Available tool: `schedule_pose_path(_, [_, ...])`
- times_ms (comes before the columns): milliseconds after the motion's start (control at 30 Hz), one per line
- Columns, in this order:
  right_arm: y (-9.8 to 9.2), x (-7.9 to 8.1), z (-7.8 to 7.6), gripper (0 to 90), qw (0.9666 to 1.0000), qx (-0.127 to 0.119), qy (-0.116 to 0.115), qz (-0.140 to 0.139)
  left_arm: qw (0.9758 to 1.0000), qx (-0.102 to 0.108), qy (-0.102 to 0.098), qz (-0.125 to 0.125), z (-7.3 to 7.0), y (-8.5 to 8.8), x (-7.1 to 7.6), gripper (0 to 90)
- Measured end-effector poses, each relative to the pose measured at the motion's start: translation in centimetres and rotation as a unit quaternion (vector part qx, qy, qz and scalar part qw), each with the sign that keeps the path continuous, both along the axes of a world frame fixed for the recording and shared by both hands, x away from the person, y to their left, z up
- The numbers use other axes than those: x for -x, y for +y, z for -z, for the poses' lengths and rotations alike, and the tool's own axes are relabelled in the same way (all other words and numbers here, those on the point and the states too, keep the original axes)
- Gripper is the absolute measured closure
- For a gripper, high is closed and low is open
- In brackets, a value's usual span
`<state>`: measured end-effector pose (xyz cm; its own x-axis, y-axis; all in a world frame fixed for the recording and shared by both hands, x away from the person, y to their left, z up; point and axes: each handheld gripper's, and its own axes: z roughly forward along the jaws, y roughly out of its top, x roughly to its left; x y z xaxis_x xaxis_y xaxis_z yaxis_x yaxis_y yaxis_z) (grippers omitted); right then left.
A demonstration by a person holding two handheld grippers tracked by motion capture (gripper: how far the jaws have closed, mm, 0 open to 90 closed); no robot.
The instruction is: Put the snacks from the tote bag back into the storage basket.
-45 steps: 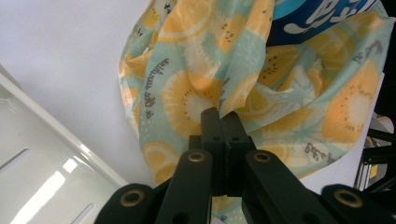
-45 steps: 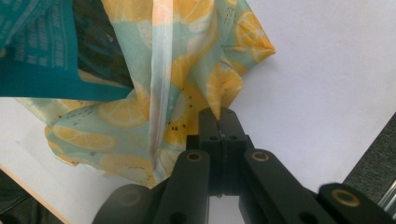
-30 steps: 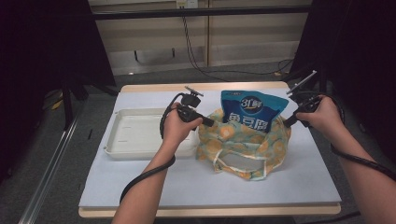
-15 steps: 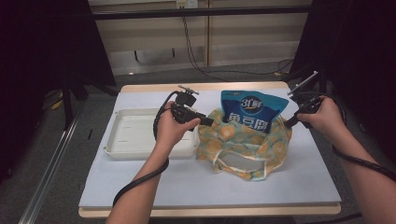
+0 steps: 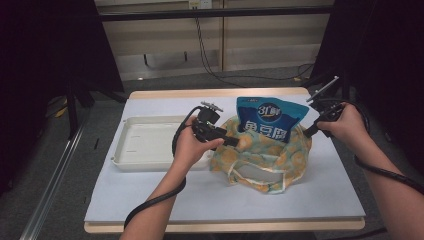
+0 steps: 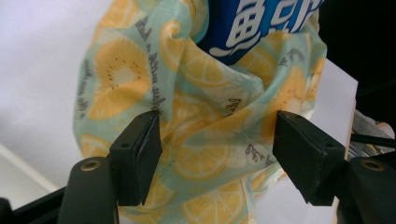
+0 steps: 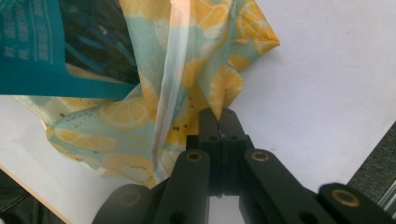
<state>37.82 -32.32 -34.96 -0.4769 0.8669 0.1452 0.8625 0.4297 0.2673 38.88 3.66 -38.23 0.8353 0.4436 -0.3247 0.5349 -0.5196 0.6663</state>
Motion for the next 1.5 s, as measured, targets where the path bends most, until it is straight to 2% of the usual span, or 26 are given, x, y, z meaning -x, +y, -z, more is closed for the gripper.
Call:
schedule_pose_path(100, [0.0, 0.0, 0.0, 90.0, 1.0, -0.006, 0.0, 0.001, 1.0, 0.0, -0.002, 0.0, 0.6, -0.4, 0.0, 40.6])
schedule_pose_path(167, [0.0, -0.1, 0.0, 90.0, 1.0, -0.004, -0.002, -0.001, 1.0, 0.008, -0.001, 0.001, 1.0, -0.5, -0.1, 50.1])
schedule_pose_path(233, [-0.1, -0.1, 0.1, 90.0, 1.0, -0.005, -0.003, 0.0, 0.9999, 0.003, -0.004, 0.011, 1.2, -0.7, -0.1, 61.9])
schedule_pose_path(300, [-0.1, -0.1, 0.1, 90.0, 1.0, -0.006, -0.001, 0.001, 0.9998, 0.013, -0.004, 0.012, 1.4, -0.9, -0.1, 76.1])
schedule_pose_path(400, [-0.2, -0.2, 0.2, 90.0, 1.0, -0.005, -0.003, -0.004, 0.9999, 0.006, 0.007, 0.012, 1.7, -1.1, -0.2, 89.2])
schedule_pose_path(433, [-0.1, -0.1, 0.2, 90.0, 1.0, -0.004, 0.002, 0.003, 0.9997, 0.01, 0.016, 0.015, 2.0, -1.1, -0.2, 90.0])
schedule_pose_path(533, [-0.2, -0.2, 0.5, 90.0, 1.0, -0.006, 0.0, 0.0, 0.9995, -0.012, 0.025, 0.016, 2.7, -1.2, 0.0, 90.0])
schedule_pose_path(633, [-0.2, -0.2, 0.8, 90.0, 1.0, -0.006, 0.005, 0.004, 0.9989, -0.022, 0.034, 0.022, 3.5, -1.2, 0.4, 90.0])
schedule_pose_path(667, [-0.3, -0.2, 1.0, 90.0, 1.0, -0.009, 0.002, 0.001, 0.9991, -0.014, 0.037, 0.017, 3.8, -1.3, 0.5, 90.0])
schedule_pose_path(733, [-0.3, -0.2, 1.1, 90.0, 0.9999, -0.007, 0.009, 0.006, 0.9987, -0.027, 0.039, 0.021, 4.2, -1.2, 0.7, 90.0])
schedule_pose_path(767, [-0.4, -0.2, 1.2, 90.0, 1.0, -0.008, 0.005, 0.002, 0.9987, -0.021, 0.042, 0.021, 4.4, -1.2, 0.7, 90.0])
schedule_pose_path(800, [-0.4, -0.2, 1.3, 90.0, 1.0, -0.006, 0.004, 0.001, 0.9985, -0.028, 0.043, 0.019, 4.5, -1.2, 0.8, 90.0])
schedule_pose_path(867, [-0.3, -0.2, 1.4, 90.0, 0.9999, -0.007, 0.007, 0.005, 0.9985, -0.024, 0.044, 0.021, 4.9, -1.1, 1.0, 90.0])
schedule_pose_path(1000, [-0.2, -0.1, 1.8, 90.0, 1.0, -0.008, 0.006, 0.002, 0.9973, -0.047, 0.046, 0.034, 5.5, -1.0, 1.3, 90.0])
schedule_pose_path(1033, [-0.1, -0.2, 1.9, 90.0, 0.9999, -0.008, 0.006, -0.001, 0.9963, -0.057, 0.044, 0.047, 5.5, -0.9, 1.1, 90.0])
schedule_pose_path(1067, [-0.1, -0.1, 1.9, 90.0, 0.9999, -0.009, 0.006, 0.0, 0.9964, -0.054, 0.046, 0.045, 5.6, -0.9, 1.2, 90.0])
schedule_pose_path(1133, [0.0, -0.1, 1.8, 90.0, 0.9999, -0.009, 0.008, 0.001, 0.9972, -0.04, 0.055, 0.032, 5.5, -0.9, 1.4, 90.0])
schedule_pose_path(1200, [0.0, 0.0, 1.6, 89.2, 0.9999, -0.011, 0.005, -0.002, 0.9975, -0.033, 0.053, 0.034, 5.0, -0.7, 1.4, 87.0])
schedule_pose_path(1233, [0.0, 0.1, 1.4, 87.8, 0.9999, -0.009, 0.006, -0.002, 0.9973, -0.036, 0.053, 0.036, 4.6, -0.6, 1.4, 84.8])
schedule_pose_path(1267, [-0.1, 0.1, 1.4, 86.1, 0.9999, -0.009, -0.002, -0.008, 0.9972, -0.037, 0.051, 0.04, 4.1, -0.5, 1.3, 83.9])
schedule_pose_path(1300, [-0.1, 0.1, 1.1, 85.0, 1.0, -0.005, 0.002, -0.004, 0.9979, -0.028, 0.05, 0.032, 3.7, -0.5, 1.4, 81.6])
schedule_pose_path(1333, [-0.1, 0.2, 0.9, 84.7, 1.0, -0.006, -0.001, -0.005, 0.9977, -0.024, 0.047, 0.043, 3.3, -0.3, 1.3, 79.1])
schedule_pose_path(1367, [-0.1, 0.3, 0.7, 83.5, 1.0, -0.008, -0.002, -0.004, 0.9976, -0.032, 0.045, 0.042, 2.6, -0.2, 1.3, 77.4])
schedule_pose_path(1400, [-0.1, 0.4, 0.5, 81.5, 1.0, -0.008, -0.001, -0.001, 0.9977, -0.031, 0.042, 0.042, 2.3, -0.1, 1.2, 75.2])
schedule_pose_path(1433, [-0.1, 0.4, 0.5, 79.8, 0.9999, -0.01, -0.008, -0.011, 0.9977, -0.03, 0.042, 0.043, 1.8, 0.0, 1.2, 73.4])
schedule_pose_path(1500, [-0.1, 0.6, 0.2, 75.7, 1.0, -0.008, -0.004, -0.003, 0.9984, -0.021, 0.04, 0.033, 0.9, 0.1, 1.2, 70.2])
